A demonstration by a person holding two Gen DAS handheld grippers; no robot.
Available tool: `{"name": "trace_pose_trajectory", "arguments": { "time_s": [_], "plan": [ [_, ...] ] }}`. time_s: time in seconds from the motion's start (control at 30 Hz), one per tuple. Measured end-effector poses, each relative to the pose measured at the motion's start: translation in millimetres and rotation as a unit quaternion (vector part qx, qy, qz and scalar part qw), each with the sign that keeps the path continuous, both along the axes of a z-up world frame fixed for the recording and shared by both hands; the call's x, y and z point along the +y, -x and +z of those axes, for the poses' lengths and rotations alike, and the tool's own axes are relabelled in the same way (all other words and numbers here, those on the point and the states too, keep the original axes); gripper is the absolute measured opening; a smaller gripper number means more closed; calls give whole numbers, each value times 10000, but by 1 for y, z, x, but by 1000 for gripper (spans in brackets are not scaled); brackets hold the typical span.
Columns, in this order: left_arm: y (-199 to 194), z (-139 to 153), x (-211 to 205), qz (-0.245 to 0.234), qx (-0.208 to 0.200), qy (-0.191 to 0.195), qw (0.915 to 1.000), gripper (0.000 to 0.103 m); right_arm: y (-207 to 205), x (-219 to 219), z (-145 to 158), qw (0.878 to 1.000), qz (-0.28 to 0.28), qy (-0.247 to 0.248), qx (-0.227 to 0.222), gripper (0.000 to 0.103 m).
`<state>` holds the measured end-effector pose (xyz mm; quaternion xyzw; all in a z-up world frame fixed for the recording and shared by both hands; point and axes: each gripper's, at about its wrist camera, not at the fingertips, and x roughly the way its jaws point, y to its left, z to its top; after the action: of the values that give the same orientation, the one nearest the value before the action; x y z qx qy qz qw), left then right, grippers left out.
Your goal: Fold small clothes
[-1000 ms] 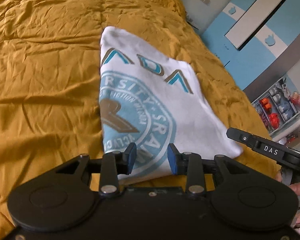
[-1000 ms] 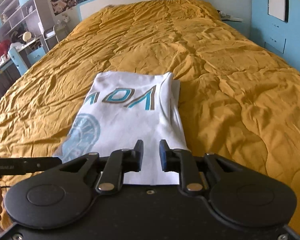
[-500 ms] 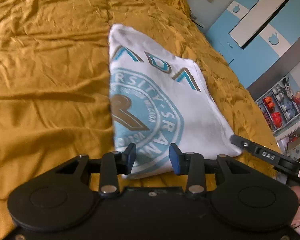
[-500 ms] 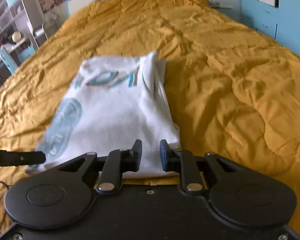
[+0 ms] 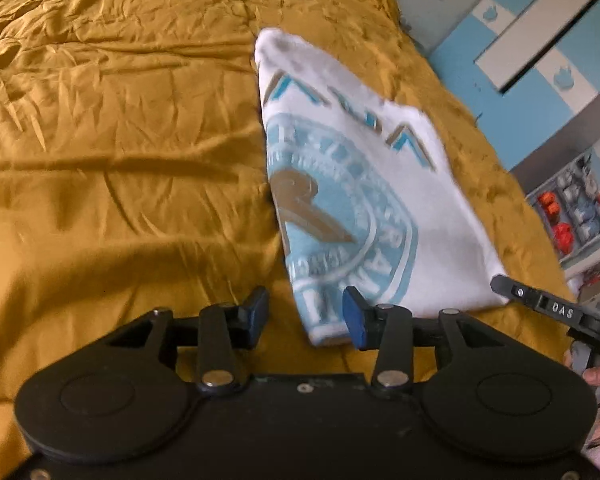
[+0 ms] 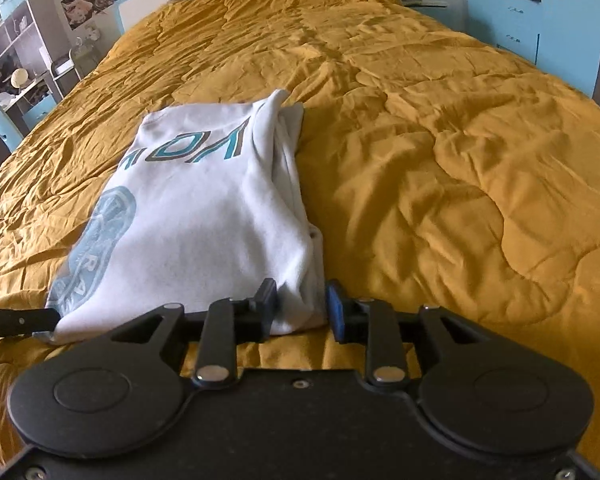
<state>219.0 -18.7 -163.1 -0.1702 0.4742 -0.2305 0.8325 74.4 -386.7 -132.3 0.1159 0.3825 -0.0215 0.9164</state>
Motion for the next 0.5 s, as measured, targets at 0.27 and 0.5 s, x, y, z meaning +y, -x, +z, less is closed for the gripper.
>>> {"name": "trace_pose_trajectory", "arguments": {
  "time_s": [0.27, 0.5],
  "plan": [
    [-65, -10, 19, 306, 536, 1254, 9902, 49, -33, -65, 17, 9822, 309, -1799, -449, 65],
    [-96, -36, 16, 433, 869, 1480, 9842, 49, -93, -90, -21, 9557, 437, -2909, 64, 67]
  ]
}}
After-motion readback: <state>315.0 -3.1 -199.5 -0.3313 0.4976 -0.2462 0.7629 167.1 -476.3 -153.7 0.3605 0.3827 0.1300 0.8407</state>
